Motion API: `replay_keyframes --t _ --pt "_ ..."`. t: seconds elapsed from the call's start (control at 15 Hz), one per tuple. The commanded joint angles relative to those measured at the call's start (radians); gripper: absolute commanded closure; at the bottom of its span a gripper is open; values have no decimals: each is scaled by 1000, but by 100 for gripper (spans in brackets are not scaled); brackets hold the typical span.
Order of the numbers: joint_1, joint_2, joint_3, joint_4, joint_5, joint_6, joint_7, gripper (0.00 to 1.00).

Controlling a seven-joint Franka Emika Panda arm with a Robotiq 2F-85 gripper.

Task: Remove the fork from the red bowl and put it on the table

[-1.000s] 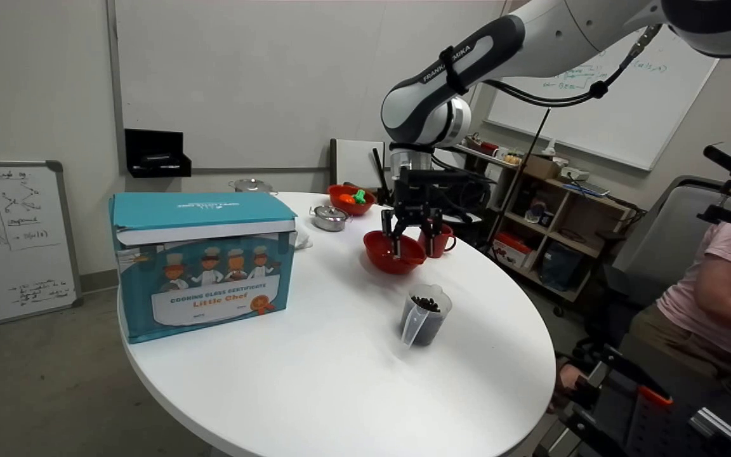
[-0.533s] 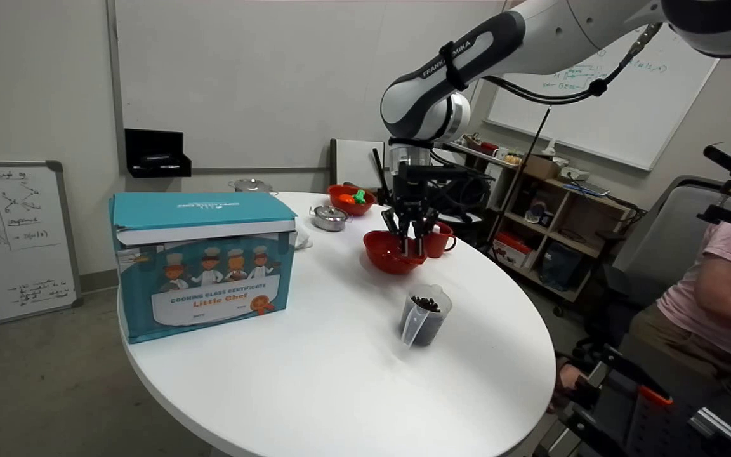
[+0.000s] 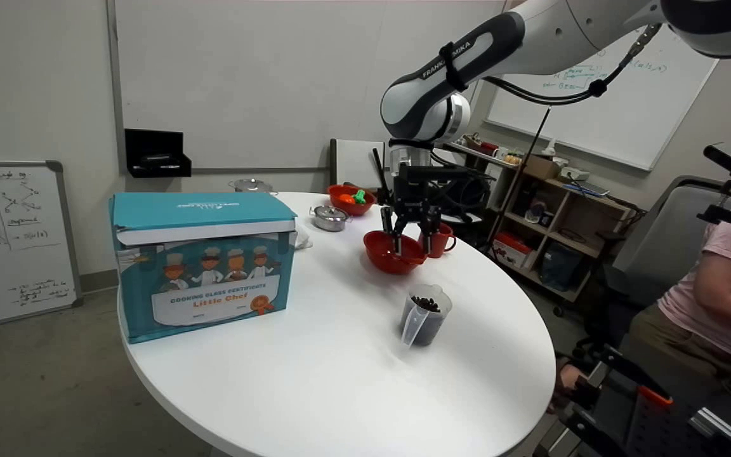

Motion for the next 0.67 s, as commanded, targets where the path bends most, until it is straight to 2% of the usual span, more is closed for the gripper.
replay_keyframes --t 0.0,0.33,0.4,0.47,0.6 --pt "-8 16 5 24 18 -36 -24 1" --pt "-8 32 5 34 18 -51 -26 0" --pt "-8 35 5 36 17 -52 -26 25" --pt "-8 37 5 37 17 -53 -26 26" --pt "-8 40 5 36 17 -53 -27 40"
